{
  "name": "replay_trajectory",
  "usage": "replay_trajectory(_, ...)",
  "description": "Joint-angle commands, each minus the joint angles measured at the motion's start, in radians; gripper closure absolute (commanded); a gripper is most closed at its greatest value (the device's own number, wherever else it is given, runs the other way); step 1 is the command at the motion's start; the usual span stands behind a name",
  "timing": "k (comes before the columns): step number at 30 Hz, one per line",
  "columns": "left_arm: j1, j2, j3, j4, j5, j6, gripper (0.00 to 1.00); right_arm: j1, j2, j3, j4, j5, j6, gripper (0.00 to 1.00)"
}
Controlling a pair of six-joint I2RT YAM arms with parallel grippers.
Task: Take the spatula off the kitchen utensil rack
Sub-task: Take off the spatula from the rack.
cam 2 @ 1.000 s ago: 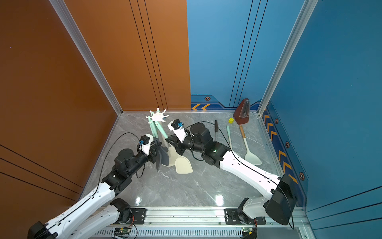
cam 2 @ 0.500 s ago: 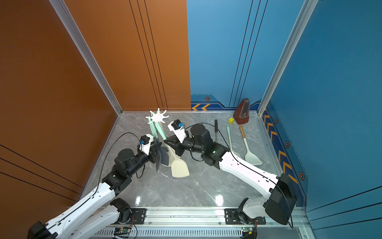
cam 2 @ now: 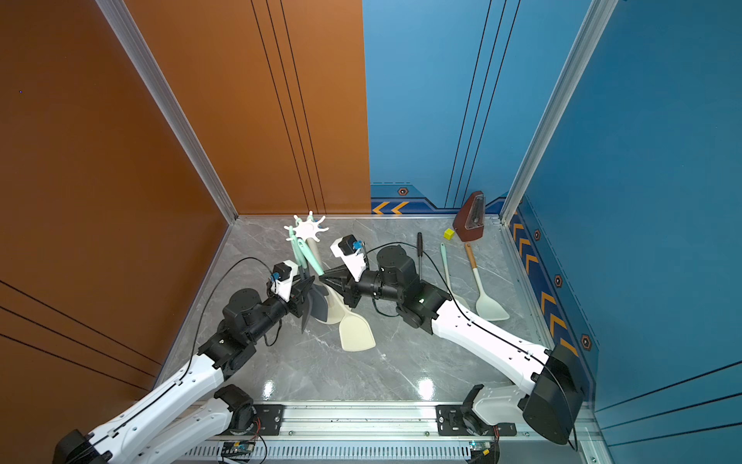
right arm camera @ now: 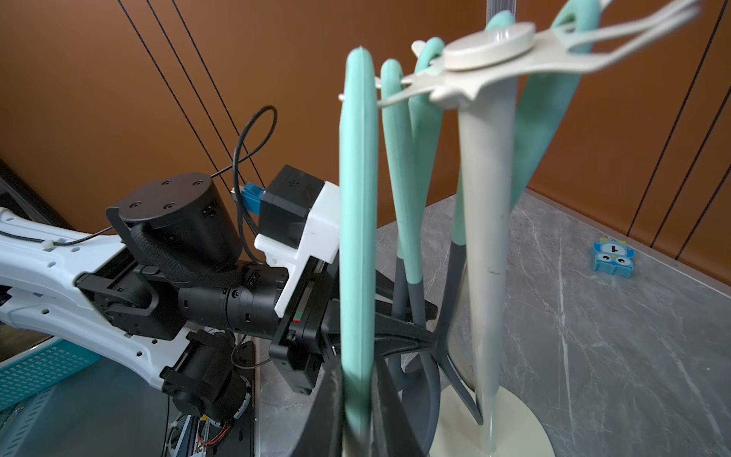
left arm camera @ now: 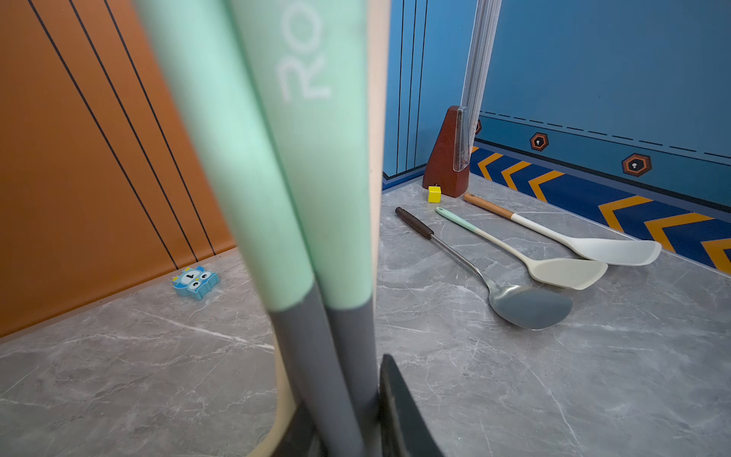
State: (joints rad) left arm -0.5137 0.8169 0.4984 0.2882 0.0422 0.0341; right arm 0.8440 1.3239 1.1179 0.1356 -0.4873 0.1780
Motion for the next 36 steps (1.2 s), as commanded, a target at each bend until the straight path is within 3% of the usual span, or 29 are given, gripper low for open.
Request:
replay_trajectory(1,-0.007,0.013,-0.002,-0.054,-0.008,0.01,0.77,0.013,-0.029,0.018,0.136,-0.047,0.004,1.0)
replay_trajectory(6,-0.008,0.014,-0.001,-0.054,-0.009,0.009,0.77,0.023,0.006,0.027,0.181,-0.085,0.027,1.0)
replay_trajectory(19,-0.008,0.012,-0.006,-0.054,-0.01,0.012,0.77,0.035,-0.024,0.061,0.045,-0.006,-0.03,1.0)
replay_trajectory(36,-0.008,0.013,-0.005,-0.054,-0.008,0.015,0.77,-0.134,-0.182,-0.024,-0.116,0.098,-0.041,1.0)
